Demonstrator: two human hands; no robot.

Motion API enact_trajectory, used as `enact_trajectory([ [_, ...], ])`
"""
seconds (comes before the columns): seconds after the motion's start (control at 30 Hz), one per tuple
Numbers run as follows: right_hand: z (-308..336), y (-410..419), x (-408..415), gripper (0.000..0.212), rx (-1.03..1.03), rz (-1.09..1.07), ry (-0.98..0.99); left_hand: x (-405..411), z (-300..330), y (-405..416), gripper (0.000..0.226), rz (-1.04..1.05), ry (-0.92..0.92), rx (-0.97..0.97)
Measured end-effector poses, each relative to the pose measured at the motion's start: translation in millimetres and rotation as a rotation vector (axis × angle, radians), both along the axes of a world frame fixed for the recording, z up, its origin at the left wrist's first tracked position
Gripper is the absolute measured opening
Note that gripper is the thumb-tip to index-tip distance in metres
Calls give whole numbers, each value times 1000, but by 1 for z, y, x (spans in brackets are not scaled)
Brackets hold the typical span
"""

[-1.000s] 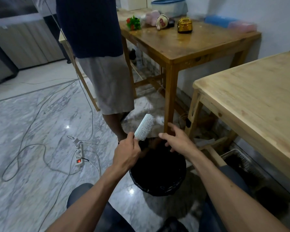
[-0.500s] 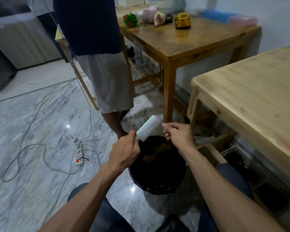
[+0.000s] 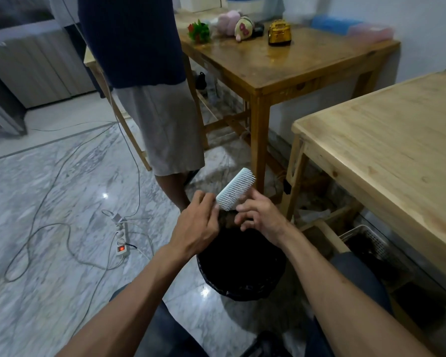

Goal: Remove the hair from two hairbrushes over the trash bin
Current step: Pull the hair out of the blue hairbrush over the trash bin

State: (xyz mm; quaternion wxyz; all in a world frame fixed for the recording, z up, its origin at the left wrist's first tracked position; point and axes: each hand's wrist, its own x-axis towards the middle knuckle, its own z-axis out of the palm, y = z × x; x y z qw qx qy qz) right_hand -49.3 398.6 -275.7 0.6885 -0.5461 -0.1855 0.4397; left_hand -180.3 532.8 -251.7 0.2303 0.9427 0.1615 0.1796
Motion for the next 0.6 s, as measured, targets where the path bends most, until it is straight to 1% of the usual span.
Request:
enact_trajectory([
  [0.07,0,1,-1,36,47,46,-26,0,3,5,47,-44,4,15],
  [0.17,-3,5,-4,18,-23,0,-204,-2,8,17,58,-102,14,25],
  [0.2,-6,7,-6,20,-64,-44,-273,-3,10,20,61,-111,17,22],
  [0.23,-8,9,-8,28,-95,-88,-327,-4,11,23,63,-113,26,28],
  [0.27,-11,11,-8,33,-118,-124,-368,-4,12,24,63,-106,44,46],
  [0.33,-13,10,-7,37,-138,-170,-413,-5,12,26,64,-52,77,91],
  [0.4,-12,7,-3,39,-122,-254,-377,-7,12,28,65,57,93,90],
  [0.5,-10,2,3,38,-145,-352,-344,-12,10,34,68,200,95,8],
  [0.6,-10,2,3,40,-192,-261,-334,-15,8,35,67,218,99,-24],
])
